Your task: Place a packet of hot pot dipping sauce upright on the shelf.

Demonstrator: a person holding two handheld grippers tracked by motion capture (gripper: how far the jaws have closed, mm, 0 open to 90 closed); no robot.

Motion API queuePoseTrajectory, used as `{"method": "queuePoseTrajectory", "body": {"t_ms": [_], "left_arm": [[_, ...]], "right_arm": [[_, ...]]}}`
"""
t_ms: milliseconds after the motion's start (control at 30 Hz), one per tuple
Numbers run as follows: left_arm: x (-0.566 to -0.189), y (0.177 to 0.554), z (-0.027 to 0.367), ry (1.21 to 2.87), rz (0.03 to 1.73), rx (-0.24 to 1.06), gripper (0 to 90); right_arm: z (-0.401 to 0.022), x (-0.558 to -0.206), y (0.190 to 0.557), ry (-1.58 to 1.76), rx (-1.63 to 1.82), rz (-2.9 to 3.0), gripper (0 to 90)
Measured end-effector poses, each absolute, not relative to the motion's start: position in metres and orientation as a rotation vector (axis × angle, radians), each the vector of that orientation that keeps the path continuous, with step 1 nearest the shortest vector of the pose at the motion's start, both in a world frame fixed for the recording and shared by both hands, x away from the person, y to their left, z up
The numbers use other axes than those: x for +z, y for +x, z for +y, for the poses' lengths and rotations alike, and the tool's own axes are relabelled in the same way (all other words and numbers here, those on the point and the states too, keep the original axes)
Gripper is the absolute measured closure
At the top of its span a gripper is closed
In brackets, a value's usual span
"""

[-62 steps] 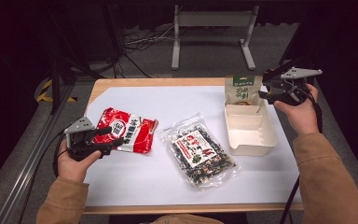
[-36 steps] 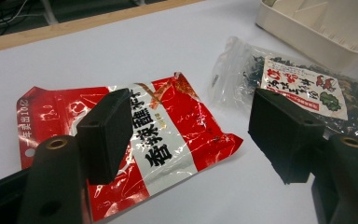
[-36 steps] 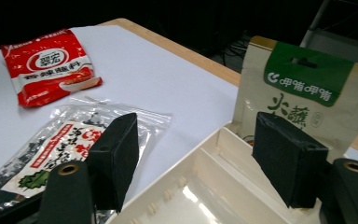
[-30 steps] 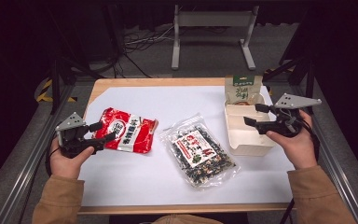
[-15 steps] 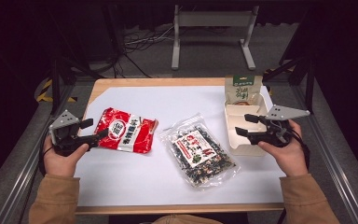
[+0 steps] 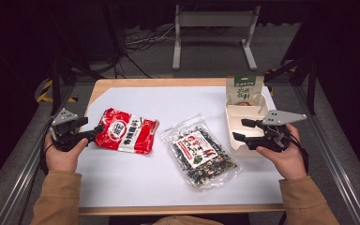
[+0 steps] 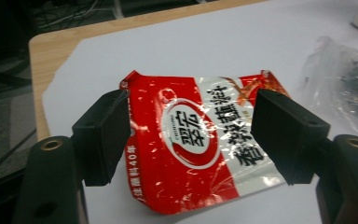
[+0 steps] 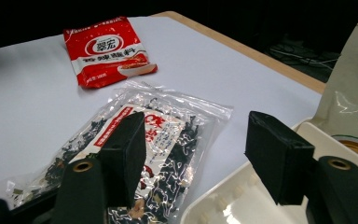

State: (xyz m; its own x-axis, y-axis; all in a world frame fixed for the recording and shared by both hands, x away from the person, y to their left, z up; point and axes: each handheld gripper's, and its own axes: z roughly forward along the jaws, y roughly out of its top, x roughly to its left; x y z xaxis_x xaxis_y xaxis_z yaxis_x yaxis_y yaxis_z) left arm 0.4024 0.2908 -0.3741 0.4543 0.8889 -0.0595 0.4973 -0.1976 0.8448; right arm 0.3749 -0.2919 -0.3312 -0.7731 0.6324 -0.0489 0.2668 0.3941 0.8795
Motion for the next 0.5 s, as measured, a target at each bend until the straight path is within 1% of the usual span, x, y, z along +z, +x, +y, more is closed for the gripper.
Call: {"method": "queuePoseTrajectory", "body": {"t_ms": [67,333,400,500], "left_arm": [[-0.378,0.406,0.292,1.851,1.193,0.567,29.4],[-0.398,0.419,0.305,1.827,1.305,0.471,28.0],[-0.405,0.422,0.311,1.8,1.347,0.402,27.1],[-0.411,0.425,0.314,1.798,1.379,0.374,25.5]], "right_arm": [[-0.29,-0.332,0.375,0.785,1.331,2.296,41.0],[-0.286,-0.335,0.375,0.777,1.322,2.319,40.6],[-0.285,-0.336,0.375,0.774,1.335,2.324,40.0],[-0.284,-0.338,0.375,0.776,1.331,2.328,39.1]]}}
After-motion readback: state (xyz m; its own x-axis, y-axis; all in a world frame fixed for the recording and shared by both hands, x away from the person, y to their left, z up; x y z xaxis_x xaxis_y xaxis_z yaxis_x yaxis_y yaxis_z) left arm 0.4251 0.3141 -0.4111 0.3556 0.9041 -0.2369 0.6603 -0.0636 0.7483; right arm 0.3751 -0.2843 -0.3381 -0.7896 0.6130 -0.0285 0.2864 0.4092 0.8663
